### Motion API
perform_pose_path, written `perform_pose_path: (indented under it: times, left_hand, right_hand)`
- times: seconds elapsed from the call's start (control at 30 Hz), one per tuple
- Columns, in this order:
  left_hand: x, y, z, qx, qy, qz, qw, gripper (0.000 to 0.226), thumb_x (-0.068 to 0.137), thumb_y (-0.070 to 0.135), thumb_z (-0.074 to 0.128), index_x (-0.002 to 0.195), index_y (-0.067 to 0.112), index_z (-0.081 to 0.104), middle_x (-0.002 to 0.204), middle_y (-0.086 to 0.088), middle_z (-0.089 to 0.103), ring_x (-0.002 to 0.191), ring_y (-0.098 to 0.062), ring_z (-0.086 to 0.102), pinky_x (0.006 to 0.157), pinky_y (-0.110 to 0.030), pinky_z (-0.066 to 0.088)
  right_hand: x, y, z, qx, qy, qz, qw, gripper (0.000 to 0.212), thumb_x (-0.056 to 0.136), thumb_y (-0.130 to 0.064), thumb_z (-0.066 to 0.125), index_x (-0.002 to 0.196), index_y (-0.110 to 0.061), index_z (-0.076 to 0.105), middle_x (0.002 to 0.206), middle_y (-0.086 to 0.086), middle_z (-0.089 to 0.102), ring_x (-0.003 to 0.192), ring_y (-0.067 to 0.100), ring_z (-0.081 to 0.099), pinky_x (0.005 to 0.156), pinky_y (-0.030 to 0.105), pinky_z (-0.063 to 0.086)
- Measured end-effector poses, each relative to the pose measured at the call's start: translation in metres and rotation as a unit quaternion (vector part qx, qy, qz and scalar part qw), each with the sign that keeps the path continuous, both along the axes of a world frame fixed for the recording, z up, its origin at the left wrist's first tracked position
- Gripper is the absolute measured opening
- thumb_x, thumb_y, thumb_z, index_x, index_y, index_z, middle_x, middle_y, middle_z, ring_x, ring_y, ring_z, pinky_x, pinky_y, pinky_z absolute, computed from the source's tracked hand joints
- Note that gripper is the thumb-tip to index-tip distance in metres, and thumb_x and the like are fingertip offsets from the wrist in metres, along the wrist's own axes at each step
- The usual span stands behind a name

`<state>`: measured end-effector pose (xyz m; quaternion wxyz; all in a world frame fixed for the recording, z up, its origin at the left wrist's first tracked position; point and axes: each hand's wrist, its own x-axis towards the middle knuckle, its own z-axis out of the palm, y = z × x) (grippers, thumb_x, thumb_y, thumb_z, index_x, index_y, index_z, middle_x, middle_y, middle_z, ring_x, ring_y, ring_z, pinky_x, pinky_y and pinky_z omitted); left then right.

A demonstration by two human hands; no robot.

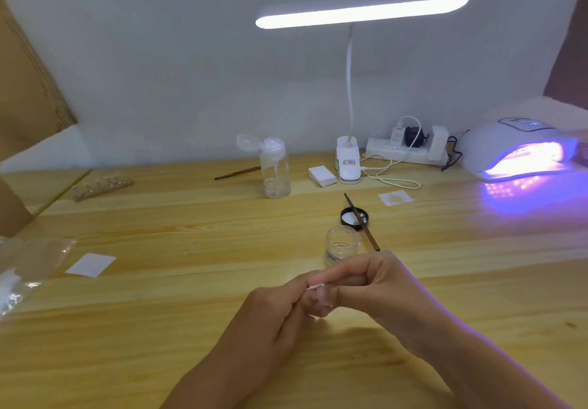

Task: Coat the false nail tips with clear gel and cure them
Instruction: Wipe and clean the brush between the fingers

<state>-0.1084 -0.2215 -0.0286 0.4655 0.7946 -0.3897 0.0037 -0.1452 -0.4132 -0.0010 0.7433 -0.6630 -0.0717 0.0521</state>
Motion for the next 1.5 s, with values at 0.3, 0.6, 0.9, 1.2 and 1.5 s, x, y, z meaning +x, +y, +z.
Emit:
perform_pose_path:
  times: [0.3,0.6,0.9,1.2,1.5]
  left_hand:
    - [0.003,-0.007,0.011,-0.271,0.124,0.115,0.948,0.016,0.067,0.014,0.079,0.081,0.021,0.082,0.070,-0.004,0.076,0.065,-0.009,0.070,0.063,-0.017,0.054]
    - [0.002,-0.010,0.016,-0.273,0.301,0.010,0.914,0.045,0.090,0.061,0.051,0.132,0.045,0.055,0.085,-0.020,0.074,0.079,-0.034,0.073,0.068,-0.033,0.059]
    - [-0.002,-0.006,0.012,-0.188,0.152,0.097,0.966,0.044,0.086,0.062,0.045,0.130,0.059,0.048,0.065,-0.007,0.071,0.068,-0.021,0.070,0.068,-0.022,0.054]
    - [0.000,-0.003,0.013,-0.156,0.085,0.143,0.974,0.039,0.085,0.057,0.053,0.122,0.050,0.058,0.094,0.012,0.076,0.083,-0.009,0.072,0.073,-0.036,0.058]
    - [0.004,-0.009,0.010,-0.176,0.204,0.076,0.960,0.026,0.076,0.020,0.074,0.100,0.030,0.078,0.078,-0.005,0.077,0.070,-0.021,0.074,0.058,-0.028,0.057]
  right_hand:
    - [0.001,0.012,-0.012,-0.199,-0.196,-0.200,0.939,0.014,0.082,-0.022,0.080,0.087,-0.034,0.075,0.076,-0.016,0.074,0.075,0.002,0.071,0.070,0.008,0.048]
    - [-0.002,0.027,-0.019,-0.201,-0.283,-0.235,0.908,0.018,0.093,-0.007,0.063,0.103,-0.018,0.074,0.099,-0.025,0.073,0.090,-0.003,0.070,0.077,0.006,0.048]
    - [-0.005,0.028,-0.026,-0.317,-0.263,-0.146,0.900,0.015,0.093,-0.026,0.066,0.105,-0.025,0.075,0.097,-0.020,0.073,0.089,-0.002,0.068,0.074,0.013,0.049]
    - [-0.003,0.012,-0.014,-0.185,-0.192,-0.263,0.927,0.035,0.089,0.000,0.068,0.094,-0.033,0.077,0.085,-0.016,0.075,0.080,0.002,0.071,0.071,0.012,0.052]
    - [-0.006,0.024,-0.011,-0.082,-0.112,-0.152,0.979,0.033,0.087,0.003,0.071,0.093,-0.028,0.081,0.086,-0.001,0.078,0.081,0.018,0.076,0.070,0.024,0.060]
